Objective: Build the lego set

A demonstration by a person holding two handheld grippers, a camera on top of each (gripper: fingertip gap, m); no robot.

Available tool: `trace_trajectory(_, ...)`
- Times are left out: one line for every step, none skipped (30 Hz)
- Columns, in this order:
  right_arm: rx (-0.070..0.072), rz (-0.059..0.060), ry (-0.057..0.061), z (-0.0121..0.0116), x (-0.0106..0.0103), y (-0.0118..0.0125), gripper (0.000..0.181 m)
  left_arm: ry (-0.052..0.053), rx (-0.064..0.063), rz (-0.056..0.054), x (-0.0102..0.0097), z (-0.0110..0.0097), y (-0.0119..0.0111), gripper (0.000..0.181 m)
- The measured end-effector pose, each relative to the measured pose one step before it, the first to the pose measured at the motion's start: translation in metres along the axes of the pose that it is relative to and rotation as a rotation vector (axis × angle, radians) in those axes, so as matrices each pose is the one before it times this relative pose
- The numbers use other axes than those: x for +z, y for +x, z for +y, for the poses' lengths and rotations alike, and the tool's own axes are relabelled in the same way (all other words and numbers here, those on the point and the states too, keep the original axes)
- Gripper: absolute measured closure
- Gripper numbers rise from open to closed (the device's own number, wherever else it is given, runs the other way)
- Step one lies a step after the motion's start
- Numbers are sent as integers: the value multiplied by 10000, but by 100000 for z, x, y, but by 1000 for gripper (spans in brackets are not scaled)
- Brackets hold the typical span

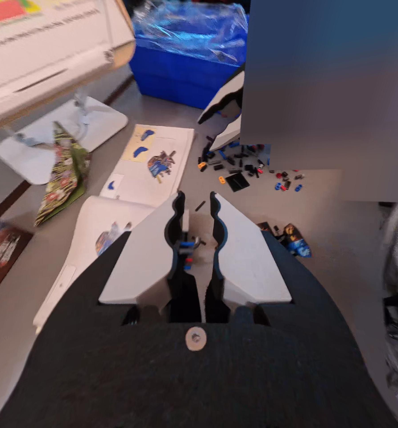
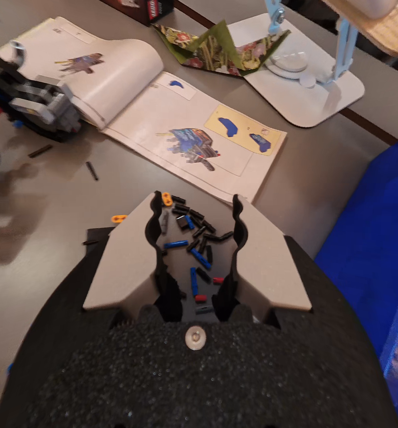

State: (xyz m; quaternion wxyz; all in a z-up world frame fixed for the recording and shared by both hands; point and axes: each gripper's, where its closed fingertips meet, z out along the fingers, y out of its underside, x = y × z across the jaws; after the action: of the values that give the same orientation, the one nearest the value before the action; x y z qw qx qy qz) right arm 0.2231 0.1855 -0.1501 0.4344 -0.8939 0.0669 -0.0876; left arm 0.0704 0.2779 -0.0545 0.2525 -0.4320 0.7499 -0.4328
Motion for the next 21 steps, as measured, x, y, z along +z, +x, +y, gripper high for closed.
trace_trajectory(-5, -369, 37, -185, -358, -642, 120, -554, 115, 472, 1093, -864, 409, 161)
trace_trajectory(-28, -222, 43, -149, -320, -436, 120, -552, 100, 296, 1319, -882, -36, 161)
trace_trajectory(-97, -162, 39, -103, -247, -381, 121, -493, 154, 180, 1544, -947, -310, 160)
trace_trajectory(-133, -59, 1, -23, -196, -234, 121, -583, 269, 266, 1842, -764, -266, 159)
trace_trajectory(-183, -71, -36, 33, -166, -234, 123, -676, 306, 123, 2036, -585, -673, 157)
trace_trajectory(-206, -102, -59, 95, -143, -267, 127, -524, 245, -101, 2103, -721, -1152, 156)
trace_trajectory(-146, -40, -83, 196, -91, -142, 128, -356, 110, -15, 2172, -803, -1019, 154)
trace_trajectory(-116, -151, -175, 351, -26, -274, 128, -313, -90, 144, 2172, -701, -694, 153)
trace_trajectory(-117, -337, -226, 399, 20, -558, 127, -304, -145, 164, 2085, -579, -529, 149)
trace_trajectory(-69, -311, -180, 344, 23, -480, 127, -338, -74, 180, 1953, -366, -260, 143)
trace_trajectory(13, -202, -107, 282, 16, -263, 127, -322, -13, 182, 1709, -212, -9, 139)
trace_trajectory(46, -167, -57, 226, 10, -205, 128, -217, 78, 56, 1395, -200, 7, 138)
trace_trajectory(60, -115, -14, 145, -22, -90, 128, -182, 180, -65, 1150, -74, 24, 137)
trace_trajectory(17, -56, -41, 111, -81, 18, 128, -155, 165, -196, 905, -15, -143, 137)
trace_trajectory(-16, 7, -7, 40, -135, 128, 128, -33, 98, -226, 663, -97, -193, 137)
trace_trajectory(-14, 42, 38, -17, -138, 174, 128, 6, 16, -127, 491, -97, -113, 137)
trace_trajectory(28, 29, 20, 3, -115, 168, 128, 1, -15, -128, 408, -46, -126, 138)
trace_trajectory(79, -47, 27, 9, -69, 36, 128, 35, 22, -132, 300, -65, -119, 140)
trace_trajectory(90, -88, 20, -40, -45, -66, 128, 81, 32, -146, 170, -127, -132, 143)
trace_trajectory(65, -102, 28, -53, -10, -118, 128, 71, 40, -102, 75, -91, -133, 146)
trace_trajectory(33, -48, 24, -12, 22, -71, 128, -15, -6, 12, 43, 55, -23, 147)
